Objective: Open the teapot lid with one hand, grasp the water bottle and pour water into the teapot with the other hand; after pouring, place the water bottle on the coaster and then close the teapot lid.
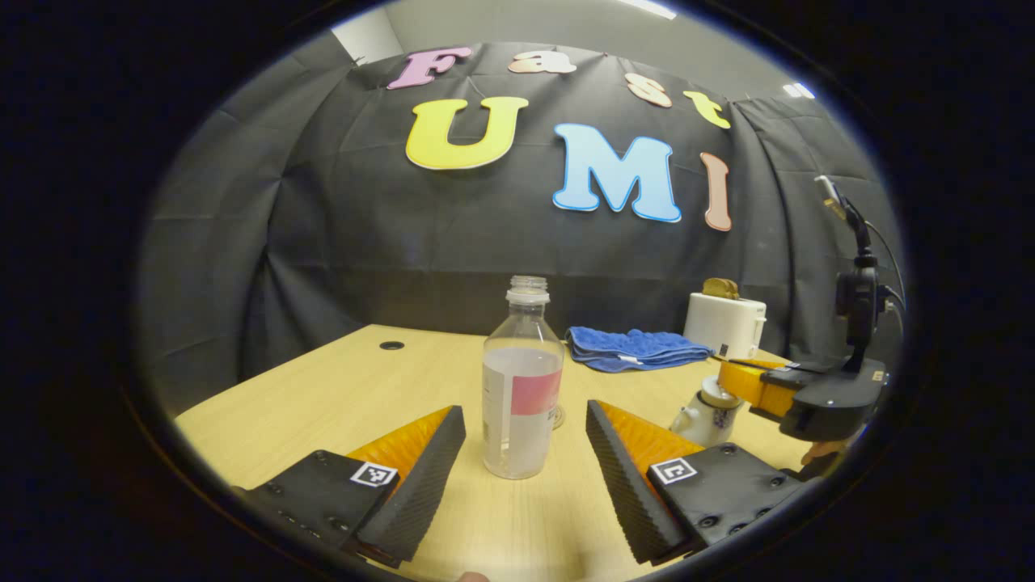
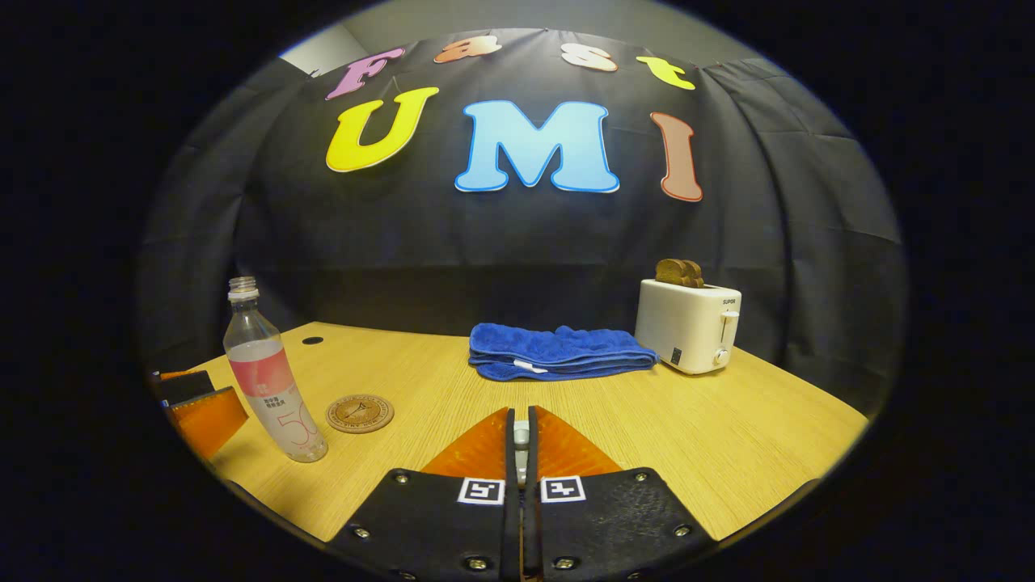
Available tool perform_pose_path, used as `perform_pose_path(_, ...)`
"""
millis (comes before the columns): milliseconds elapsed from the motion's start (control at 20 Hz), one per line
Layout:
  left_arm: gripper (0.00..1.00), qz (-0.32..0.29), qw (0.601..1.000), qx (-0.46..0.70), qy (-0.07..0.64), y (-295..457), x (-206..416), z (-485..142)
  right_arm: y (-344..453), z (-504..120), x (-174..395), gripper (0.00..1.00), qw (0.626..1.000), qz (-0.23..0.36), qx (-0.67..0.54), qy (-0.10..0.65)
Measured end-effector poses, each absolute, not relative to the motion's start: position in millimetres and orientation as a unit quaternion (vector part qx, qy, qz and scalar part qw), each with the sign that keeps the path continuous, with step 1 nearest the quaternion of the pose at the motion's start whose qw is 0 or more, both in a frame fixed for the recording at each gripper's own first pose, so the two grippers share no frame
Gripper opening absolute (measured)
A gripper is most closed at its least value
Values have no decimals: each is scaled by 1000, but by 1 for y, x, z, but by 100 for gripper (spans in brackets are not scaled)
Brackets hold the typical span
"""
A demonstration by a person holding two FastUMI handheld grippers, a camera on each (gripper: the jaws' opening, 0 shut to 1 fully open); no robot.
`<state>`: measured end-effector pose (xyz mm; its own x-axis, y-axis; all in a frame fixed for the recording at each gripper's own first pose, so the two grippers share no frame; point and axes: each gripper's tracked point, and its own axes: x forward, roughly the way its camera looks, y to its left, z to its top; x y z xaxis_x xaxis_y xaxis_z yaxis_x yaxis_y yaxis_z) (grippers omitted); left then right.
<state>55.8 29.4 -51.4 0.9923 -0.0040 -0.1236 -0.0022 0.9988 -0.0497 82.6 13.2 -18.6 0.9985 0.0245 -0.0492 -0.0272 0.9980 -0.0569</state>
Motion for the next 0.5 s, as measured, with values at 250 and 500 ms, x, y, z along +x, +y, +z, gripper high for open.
perform_pose_path(250, 100, 4, 997, -18, 68, 34, 73, -59, 17, 6, 69, 2, 999, 18, -34, -7)
perform_pose_path(500, 100, 9, 997, -7, 78, 39, 94, -71, 23, 17, 52, 2, 999, 34, -21, -19)
